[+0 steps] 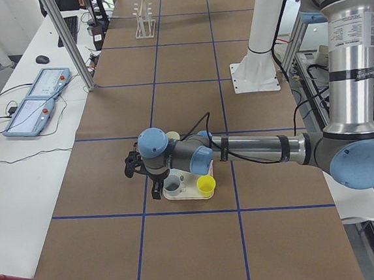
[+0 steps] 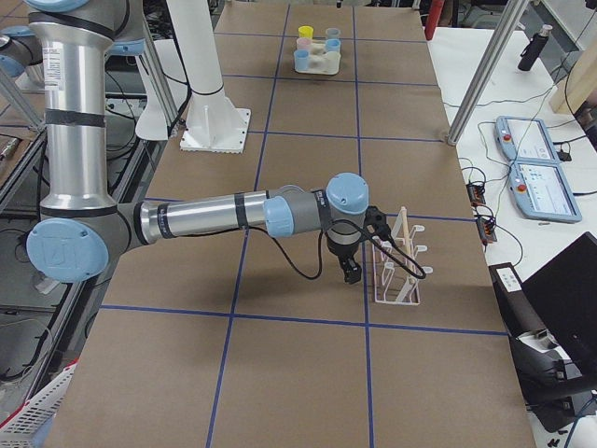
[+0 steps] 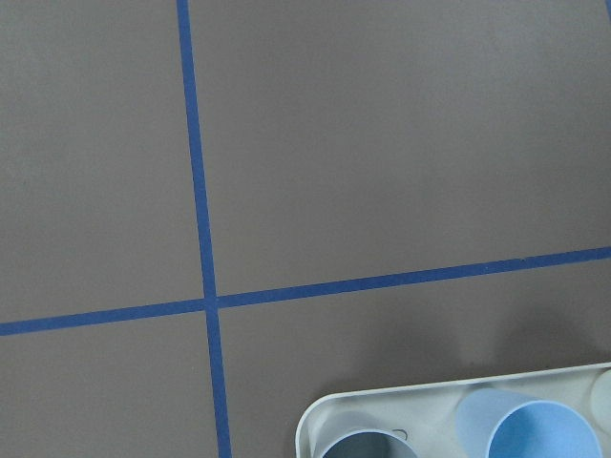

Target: Transfer IKEA cup to right arm and place on rack

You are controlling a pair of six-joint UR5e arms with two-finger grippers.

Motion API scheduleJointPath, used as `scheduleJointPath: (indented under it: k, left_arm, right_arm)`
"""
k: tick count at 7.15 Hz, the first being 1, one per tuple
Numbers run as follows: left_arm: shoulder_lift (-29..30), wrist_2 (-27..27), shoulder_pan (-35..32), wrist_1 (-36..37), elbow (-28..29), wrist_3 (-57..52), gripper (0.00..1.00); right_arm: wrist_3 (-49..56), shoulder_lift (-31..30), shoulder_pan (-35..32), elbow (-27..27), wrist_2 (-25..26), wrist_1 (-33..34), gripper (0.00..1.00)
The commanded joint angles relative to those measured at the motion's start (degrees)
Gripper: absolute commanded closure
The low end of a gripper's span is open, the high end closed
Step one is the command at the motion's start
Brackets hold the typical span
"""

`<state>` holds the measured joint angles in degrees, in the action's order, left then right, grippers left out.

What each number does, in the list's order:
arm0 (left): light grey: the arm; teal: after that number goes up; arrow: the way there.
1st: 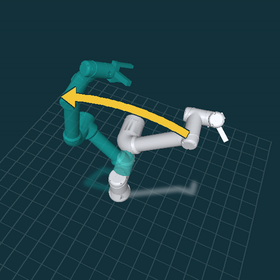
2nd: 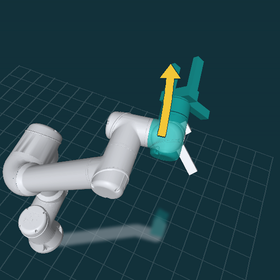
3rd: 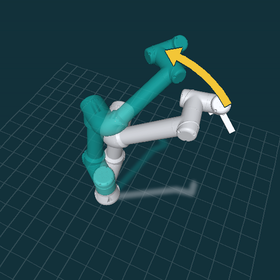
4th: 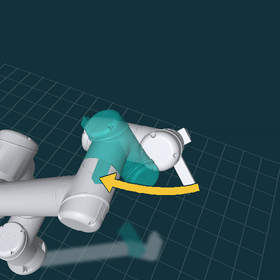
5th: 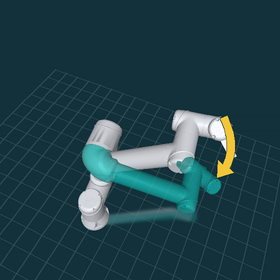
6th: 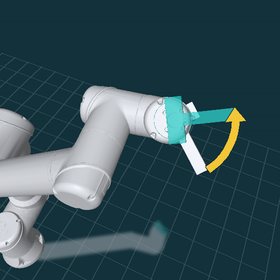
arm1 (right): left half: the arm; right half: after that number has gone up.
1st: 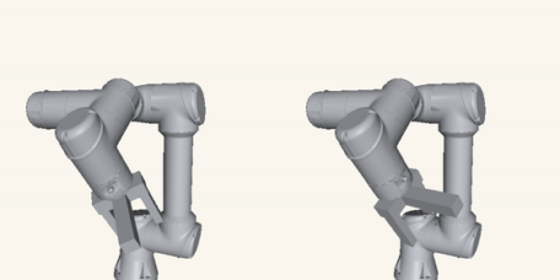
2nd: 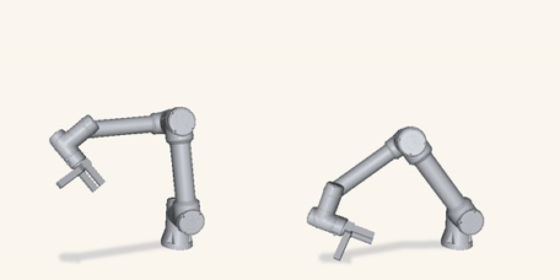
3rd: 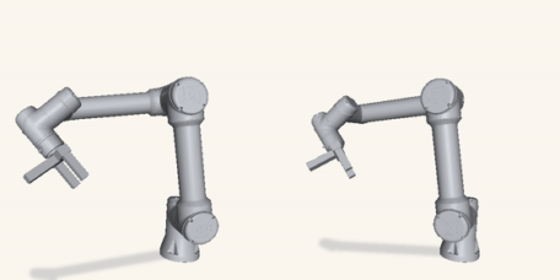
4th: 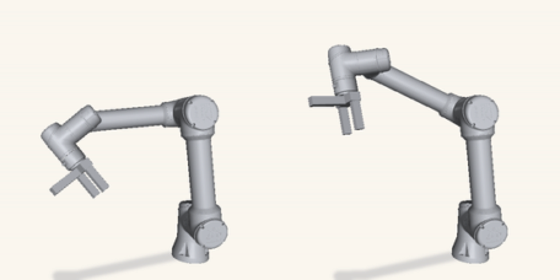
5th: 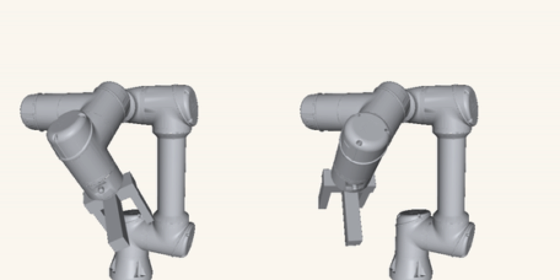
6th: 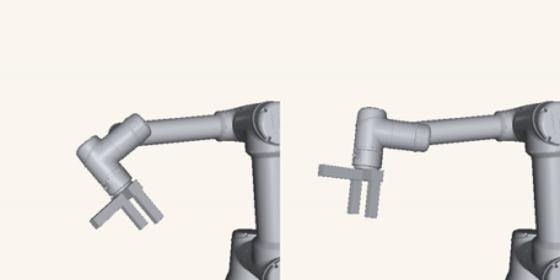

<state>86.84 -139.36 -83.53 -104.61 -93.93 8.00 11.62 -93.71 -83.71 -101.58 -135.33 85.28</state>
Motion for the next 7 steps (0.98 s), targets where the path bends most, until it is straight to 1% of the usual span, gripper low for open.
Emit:
scheduleJointPath:
  k: [1,2,3,4,5,6,7]
  left_arm:
    - [-0.8,0.31,2.64,-3.14,4.35,1.04,0.0]
    - [-0.62,0.49,6.5,-4.11,4.72,4.01,0.0]
    - [0.08,0.49,8.62,-4.2,4.72,9.0,0.0]
    - [0.17,0.58,12.04,-4.12,5.16,9.74,0.0]
    - [0.95,0.5,12.42,-4.11,7.34,9.75,0.0]
    - [1.57,0.58,12.42,-4.2,9.28,9.66,0.03]
    - [2.97,0.58,12.42,-4.2,11.03,9.66,0.1]
  right_arm:
    - [-0.02,-1.39,0.04,1.02,0.5,-1.96,0.0]
    - [-0.11,-1.39,0.04,1.29,0.33,-1.96,0.0]
    - [-0.11,-1.47,0.13,1.47,0.24,-1.96,0.0]
    - [-0.11,-1.47,0.22,1.82,0.24,-1.88,0.0]
    - [-0.19,-1.47,0.22,2.34,0.07,-1.96,0.0]
    - [-0.2,-1.47,0.57,2.61,0.06,-1.88,0.0]
    - [-0.11,-1.47,0.83,2.61,-0.11,-1.88,0.0]
